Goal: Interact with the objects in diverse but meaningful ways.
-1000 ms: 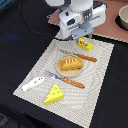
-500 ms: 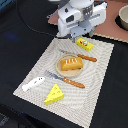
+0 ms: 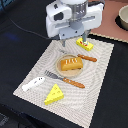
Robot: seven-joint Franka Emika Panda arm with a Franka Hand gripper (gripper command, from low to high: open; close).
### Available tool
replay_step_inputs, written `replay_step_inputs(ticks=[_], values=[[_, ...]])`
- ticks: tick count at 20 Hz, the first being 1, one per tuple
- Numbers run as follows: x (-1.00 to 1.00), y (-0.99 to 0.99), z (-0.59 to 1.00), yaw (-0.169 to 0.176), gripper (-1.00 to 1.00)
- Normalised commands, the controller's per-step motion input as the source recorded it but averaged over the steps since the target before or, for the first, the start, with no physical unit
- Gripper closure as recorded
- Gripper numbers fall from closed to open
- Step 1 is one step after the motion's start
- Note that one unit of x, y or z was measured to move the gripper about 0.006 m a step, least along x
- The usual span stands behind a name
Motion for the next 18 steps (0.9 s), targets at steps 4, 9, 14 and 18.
replay_step_inputs(ticks=[4,9,14,18], values=[[0.07,-0.96,0.28,0.0,-1.0],[0.13,-0.92,0.18,-0.003,-1.0],[0.31,-0.9,0.15,0.0,-1.0],[0.56,-0.65,0.06,0.007,-1.0]])
